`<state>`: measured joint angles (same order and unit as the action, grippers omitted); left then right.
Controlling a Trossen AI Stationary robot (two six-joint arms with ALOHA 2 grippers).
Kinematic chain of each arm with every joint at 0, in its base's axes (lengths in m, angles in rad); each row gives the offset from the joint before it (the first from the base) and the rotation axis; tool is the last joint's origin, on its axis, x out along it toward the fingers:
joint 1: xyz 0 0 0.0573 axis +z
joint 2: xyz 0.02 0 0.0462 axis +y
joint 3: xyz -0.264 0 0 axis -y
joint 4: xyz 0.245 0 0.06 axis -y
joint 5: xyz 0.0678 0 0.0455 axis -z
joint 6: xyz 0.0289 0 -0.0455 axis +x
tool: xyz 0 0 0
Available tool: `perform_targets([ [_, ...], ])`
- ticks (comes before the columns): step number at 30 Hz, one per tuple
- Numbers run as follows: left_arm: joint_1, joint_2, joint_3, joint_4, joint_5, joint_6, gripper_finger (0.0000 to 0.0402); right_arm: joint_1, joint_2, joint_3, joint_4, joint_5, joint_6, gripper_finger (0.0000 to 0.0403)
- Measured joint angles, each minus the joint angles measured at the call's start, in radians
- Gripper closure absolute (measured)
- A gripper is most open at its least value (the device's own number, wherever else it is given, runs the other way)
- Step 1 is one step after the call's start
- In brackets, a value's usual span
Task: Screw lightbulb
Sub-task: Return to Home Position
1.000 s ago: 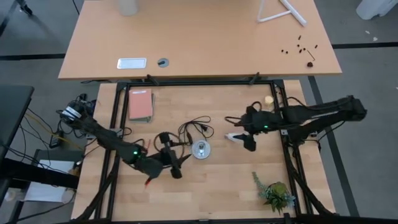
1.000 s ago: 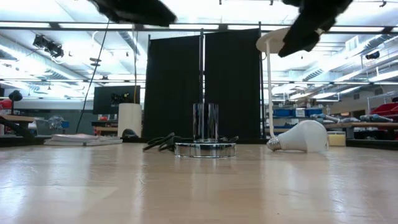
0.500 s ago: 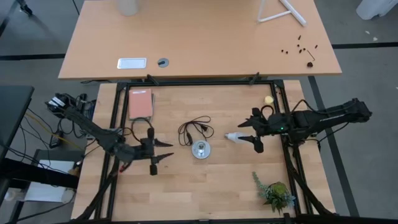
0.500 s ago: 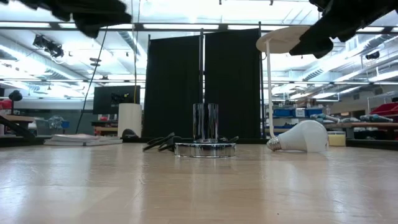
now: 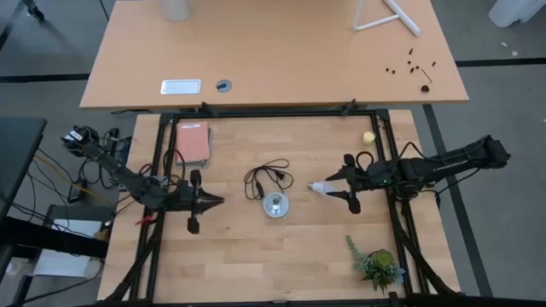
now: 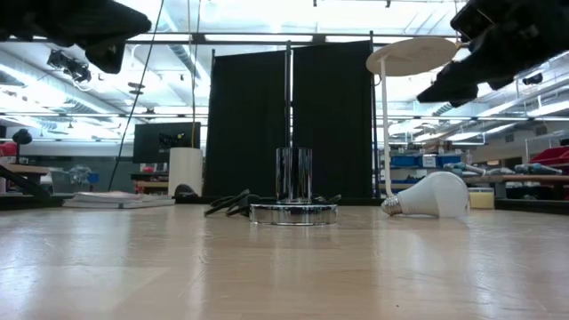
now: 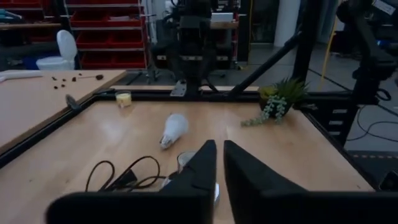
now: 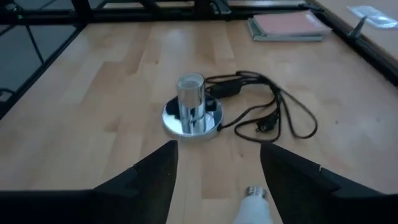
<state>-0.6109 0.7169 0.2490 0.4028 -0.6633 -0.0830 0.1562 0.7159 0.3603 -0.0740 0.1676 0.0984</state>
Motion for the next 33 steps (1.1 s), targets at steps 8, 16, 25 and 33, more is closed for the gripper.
perform_targets([
  [8, 0.000, -0.101, -0.091, 0.032, 0.045, -0.029, 0.0394, 0.000, -0.059, -0.072, 0.053, -0.026, -0.002, 0.0202],
  [16, 0.000, -0.156, -0.217, 0.245, 0.159, -0.026, 0.0399, 0.000, -0.140, -0.184, 0.260, -0.122, -0.029, 0.0250],
  [25, 0.000, -0.155, -0.240, 0.275, 0.211, -0.025, 0.0400, 0.000, -0.190, -0.272, 0.353, -0.167, -0.055, 0.0311],
  [33, 0.000, -0.154, -0.241, 0.255, 0.228, -0.037, 0.0400, 0.000, -0.220, -0.354, 0.445, -0.199, -0.051, 0.0381],
])
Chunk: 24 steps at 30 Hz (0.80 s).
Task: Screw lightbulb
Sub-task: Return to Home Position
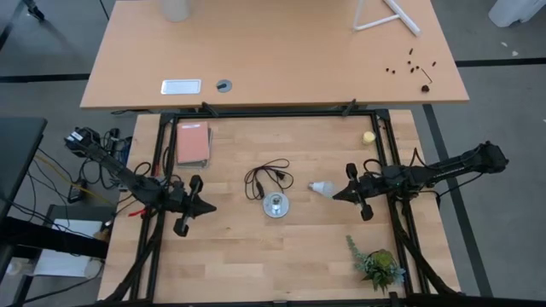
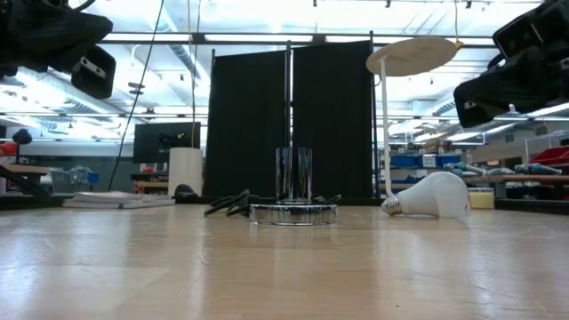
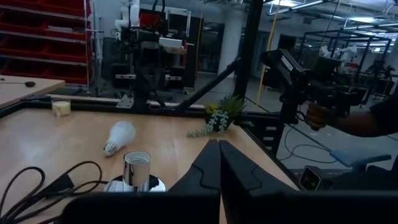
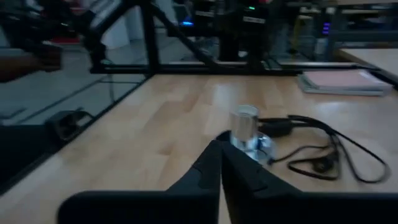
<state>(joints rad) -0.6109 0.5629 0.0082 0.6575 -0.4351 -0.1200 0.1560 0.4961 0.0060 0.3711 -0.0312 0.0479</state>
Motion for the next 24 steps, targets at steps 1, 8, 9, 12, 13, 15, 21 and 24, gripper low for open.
perform_targets([
  [1, 0.000, 0.000, 0.000, 0.000, -0.001, 0.001, 0.0399, 0.000, -0.001, 0.000, 0.004, -0.016, 0.000, 0.0389],
  [8, 0.000, 0.000, 0.000, 0.000, -0.050, 0.057, 0.0395, 0.000, 0.000, 0.000, 0.050, -0.065, 0.021, 0.0384],
  [9, 0.000, 0.000, 0.000, 0.000, -0.051, 0.052, 0.0395, 0.000, 0.000, 0.000, 0.052, -0.052, 0.035, 0.0381],
  [12, 0.000, 0.000, 0.000, 0.003, -0.049, -0.014, 0.0394, 0.000, 0.000, 0.000, 0.056, -0.028, 0.054, 0.0376],
  [13, 0.000, 0.000, 0.000, 0.003, -0.049, -0.024, 0.0394, 0.000, 0.000, 0.000, 0.055, -0.027, 0.055, 0.0376],
  [15, 0.000, 0.000, 0.000, 0.003, -0.048, -0.034, 0.0394, 0.000, 0.001, 0.000, 0.055, -0.025, 0.055, 0.0376],
  [21, 0.000, 0.000, 0.000, 0.003, -0.047, -0.035, 0.0394, 0.000, 0.001, 0.000, 0.059, -0.021, 0.066, 0.0379],
  [24, 0.000, 0.000, 0.000, 0.003, -0.047, -0.035, 0.0393, 0.000, 0.001, 0.000, 0.062, -0.019, 0.072, 0.0380],
])
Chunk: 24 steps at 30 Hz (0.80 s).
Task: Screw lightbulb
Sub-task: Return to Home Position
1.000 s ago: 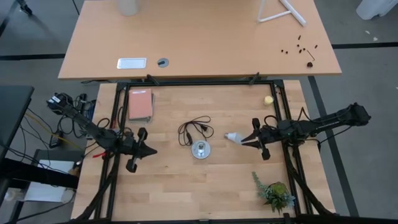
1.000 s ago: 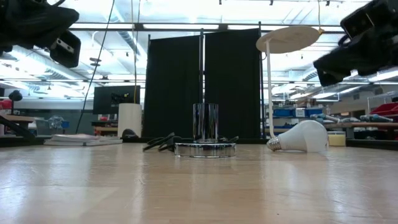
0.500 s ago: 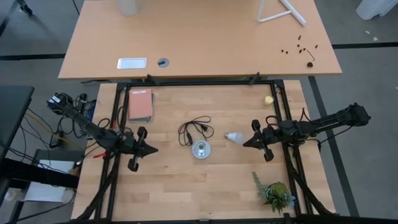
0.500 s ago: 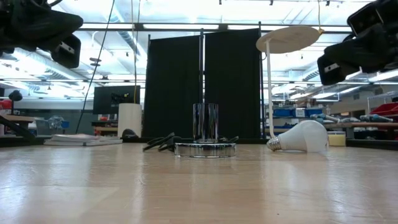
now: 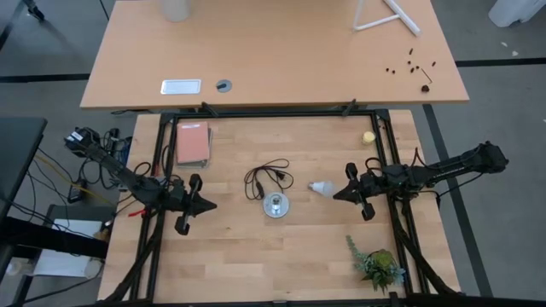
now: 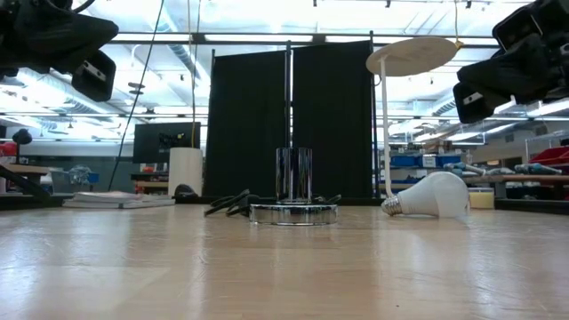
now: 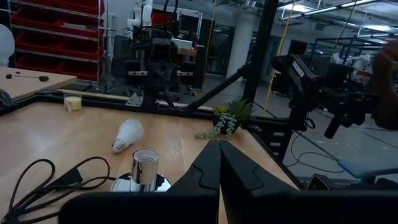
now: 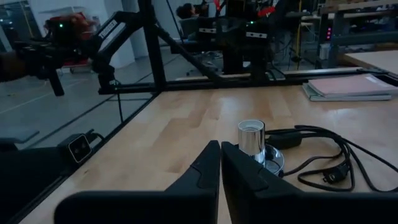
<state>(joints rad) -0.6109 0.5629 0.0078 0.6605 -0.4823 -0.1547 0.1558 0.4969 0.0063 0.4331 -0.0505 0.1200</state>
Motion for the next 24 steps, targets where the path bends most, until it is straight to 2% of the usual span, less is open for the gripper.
perform_targets([
  [11, 0.000, -0.030, 0.000, -0.041, 0.000, 0.000, 0.0393, 0.000, 0.000, 0.000, -0.001, 0.000, 0.000, 0.0380],
  [24, 0.023, -0.250, 0.000, -0.476, 0.000, 0.000, 0.0393, 0.000, -0.008, 0.000, -0.017, 0.000, 0.000, 0.0380],
])
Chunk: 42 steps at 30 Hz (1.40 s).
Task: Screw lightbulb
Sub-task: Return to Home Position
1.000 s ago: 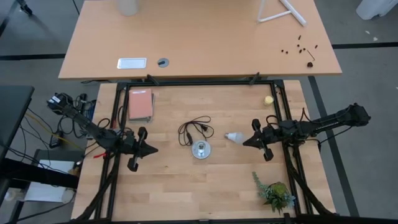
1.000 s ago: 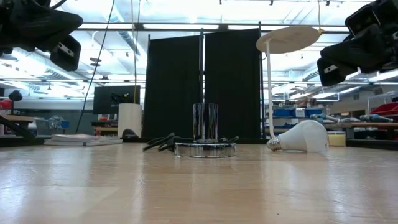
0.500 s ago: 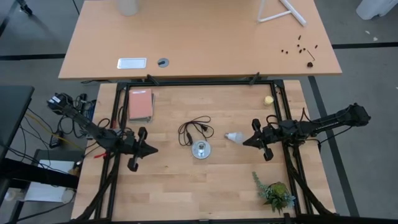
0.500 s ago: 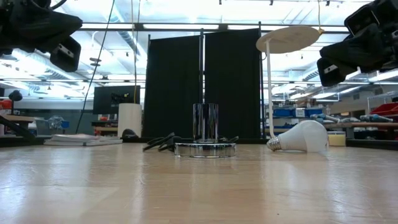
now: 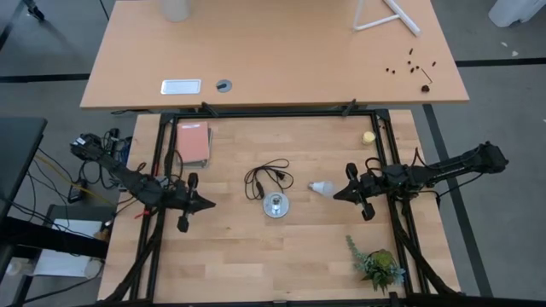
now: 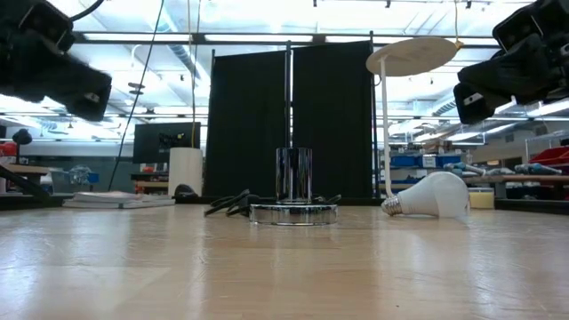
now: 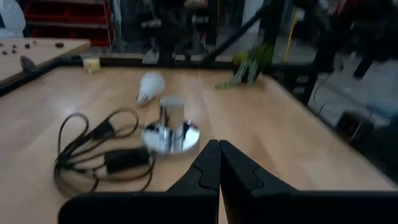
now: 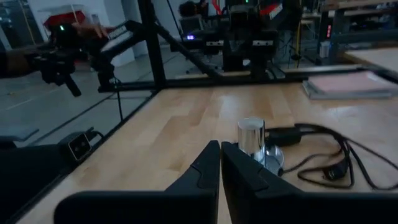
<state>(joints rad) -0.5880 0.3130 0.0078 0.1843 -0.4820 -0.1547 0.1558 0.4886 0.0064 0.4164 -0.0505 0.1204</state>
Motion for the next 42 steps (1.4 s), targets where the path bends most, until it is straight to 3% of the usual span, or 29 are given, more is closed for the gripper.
perform_targets([
  [3, 0.000, -0.043, 0.000, -0.108, 0.000, 0.000, 0.0393, 0.000, -0.010, 0.000, -0.074, 0.000, 0.000, 0.0378],
  [10, 0.013, -0.112, 0.000, -0.118, 0.001, -0.008, 0.0393, 0.000, -0.077, 0.000, -0.404, 0.002, 0.000, 0.0380],
  [23, 0.071, -0.288, 0.000, -0.120, 0.001, -0.007, 0.0393, -0.001, -0.257, 0.001, -0.401, 0.027, 0.001, 0.0378],
  [36, 0.253, -0.301, 0.000, -0.122, 0.001, -0.007, 0.0393, -0.110, -0.485, 0.001, -0.399, 0.027, 0.000, 0.0378],
  [42, 0.354, -0.301, 0.000, -0.123, 0.001, -0.007, 0.0393, -0.169, -0.486, 0.001, -0.398, 0.029, 0.000, 0.0380],
])
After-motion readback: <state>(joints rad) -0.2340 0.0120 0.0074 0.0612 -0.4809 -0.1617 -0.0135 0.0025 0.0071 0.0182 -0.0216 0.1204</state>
